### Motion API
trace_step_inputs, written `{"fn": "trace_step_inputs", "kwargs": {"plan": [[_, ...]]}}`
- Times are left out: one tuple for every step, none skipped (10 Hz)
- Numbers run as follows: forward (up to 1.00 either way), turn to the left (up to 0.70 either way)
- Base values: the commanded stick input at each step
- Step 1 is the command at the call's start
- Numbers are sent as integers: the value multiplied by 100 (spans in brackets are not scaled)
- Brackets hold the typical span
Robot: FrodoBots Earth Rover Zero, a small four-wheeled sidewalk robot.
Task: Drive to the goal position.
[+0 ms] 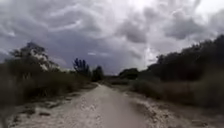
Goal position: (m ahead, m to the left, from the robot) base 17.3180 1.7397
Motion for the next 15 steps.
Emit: {"fn": "trace_step_inputs", "kwargs": {"plan": [[85,0],[85,4],[85,28],[85,34],[85,21],[85,4],[85,3],[85,21],[85,32],[85,34],[85,34],[85,34],[85,17],[85,0],[85,0]]}}
